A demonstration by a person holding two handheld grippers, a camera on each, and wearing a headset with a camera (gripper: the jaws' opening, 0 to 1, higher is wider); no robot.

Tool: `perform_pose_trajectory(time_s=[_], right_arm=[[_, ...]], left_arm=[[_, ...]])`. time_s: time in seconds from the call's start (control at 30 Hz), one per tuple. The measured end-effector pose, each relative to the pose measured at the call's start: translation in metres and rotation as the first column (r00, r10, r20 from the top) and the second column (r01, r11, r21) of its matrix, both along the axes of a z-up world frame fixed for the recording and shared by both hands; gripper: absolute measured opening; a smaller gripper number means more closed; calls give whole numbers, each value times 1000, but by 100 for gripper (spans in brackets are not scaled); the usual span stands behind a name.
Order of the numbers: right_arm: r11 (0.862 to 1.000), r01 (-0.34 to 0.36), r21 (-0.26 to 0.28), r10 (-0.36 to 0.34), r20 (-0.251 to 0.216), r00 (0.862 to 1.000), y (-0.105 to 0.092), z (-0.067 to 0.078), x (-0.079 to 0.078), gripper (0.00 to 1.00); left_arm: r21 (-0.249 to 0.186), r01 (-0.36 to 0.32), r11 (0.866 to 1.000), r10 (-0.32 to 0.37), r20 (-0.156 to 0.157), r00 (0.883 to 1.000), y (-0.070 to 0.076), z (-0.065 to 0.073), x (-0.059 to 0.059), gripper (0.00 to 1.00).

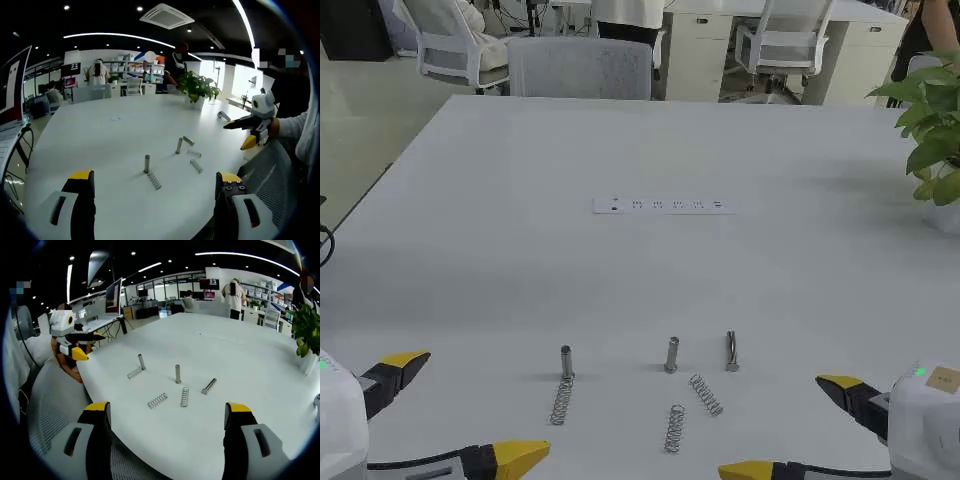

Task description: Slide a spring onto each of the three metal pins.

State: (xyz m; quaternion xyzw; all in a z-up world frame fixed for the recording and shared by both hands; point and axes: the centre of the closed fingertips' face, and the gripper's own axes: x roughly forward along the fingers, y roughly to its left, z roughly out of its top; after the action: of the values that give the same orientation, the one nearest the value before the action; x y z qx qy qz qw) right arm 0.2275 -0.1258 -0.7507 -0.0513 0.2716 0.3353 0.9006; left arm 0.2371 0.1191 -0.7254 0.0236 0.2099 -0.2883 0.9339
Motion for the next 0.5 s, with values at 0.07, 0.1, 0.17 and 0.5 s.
perform_pose_trajectory(time_s=[0.07, 0.1, 0.17, 0.5], right_arm=[[1000, 0, -1, 0, -1, 1000, 0, 0, 0, 94], [1000, 0, -2, 0, 0, 1000, 0, 0, 0, 94], [1000, 1, -2, -1, -2, 1000, -1, 0, 0, 94], [1000, 3, -3, -3, -6, 1000, -1, -2, -1, 93]], left_arm=[[-1, 2, 1000, -2, 0, 1000, 0, 0, 0, 99], [0, 3, 1000, -3, -2, 1000, -1, 0, 0, 99], [2, 5, 1000, -5, -4, 1000, -1, -1, -1, 99], [7, 10, 1000, -10, -3, 1000, -1, -1, -1, 99]])
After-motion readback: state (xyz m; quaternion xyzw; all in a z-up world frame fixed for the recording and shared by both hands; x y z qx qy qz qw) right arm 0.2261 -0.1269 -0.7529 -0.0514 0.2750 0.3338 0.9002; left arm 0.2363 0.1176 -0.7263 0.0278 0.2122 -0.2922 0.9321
